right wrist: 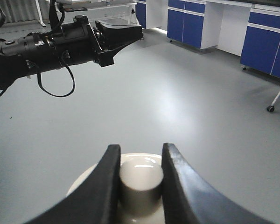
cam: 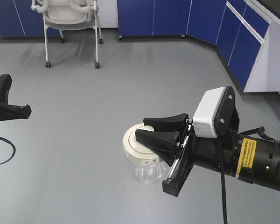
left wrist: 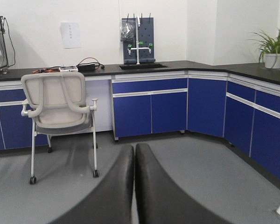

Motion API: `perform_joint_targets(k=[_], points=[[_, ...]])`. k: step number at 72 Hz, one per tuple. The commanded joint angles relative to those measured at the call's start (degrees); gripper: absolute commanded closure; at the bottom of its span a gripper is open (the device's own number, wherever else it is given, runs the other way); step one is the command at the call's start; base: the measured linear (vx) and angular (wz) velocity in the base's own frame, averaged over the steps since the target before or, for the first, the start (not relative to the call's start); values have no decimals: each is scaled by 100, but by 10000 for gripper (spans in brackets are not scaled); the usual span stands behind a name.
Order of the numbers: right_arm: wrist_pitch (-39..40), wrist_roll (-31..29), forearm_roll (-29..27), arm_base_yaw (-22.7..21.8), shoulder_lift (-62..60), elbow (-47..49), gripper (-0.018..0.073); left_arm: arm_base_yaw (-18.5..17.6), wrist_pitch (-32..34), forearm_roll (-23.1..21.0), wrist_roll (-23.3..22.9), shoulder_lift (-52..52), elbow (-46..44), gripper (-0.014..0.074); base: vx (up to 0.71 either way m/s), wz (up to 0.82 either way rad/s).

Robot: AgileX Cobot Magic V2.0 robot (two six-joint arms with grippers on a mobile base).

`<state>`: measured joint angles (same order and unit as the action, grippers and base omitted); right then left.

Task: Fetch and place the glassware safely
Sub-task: 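Hold the jar in the right gripper while the base drives across the lab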

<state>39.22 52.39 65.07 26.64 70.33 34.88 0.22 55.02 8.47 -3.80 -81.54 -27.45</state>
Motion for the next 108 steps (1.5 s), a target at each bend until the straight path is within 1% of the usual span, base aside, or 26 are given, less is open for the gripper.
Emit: perform_joint_targets(k=[1,53,108], points=[[356,-40,-271,-15,-156,175,563,-2,407,-65,-37,171,-110,603,63,5],[356,-40,-271,-15,-156,175,563,-2,407,-59,-37,171,-110,603,61,6],[350,-40,-271,-15,-156,175,563,-2,402,-61,-37,171,-110,603,57,-2]])
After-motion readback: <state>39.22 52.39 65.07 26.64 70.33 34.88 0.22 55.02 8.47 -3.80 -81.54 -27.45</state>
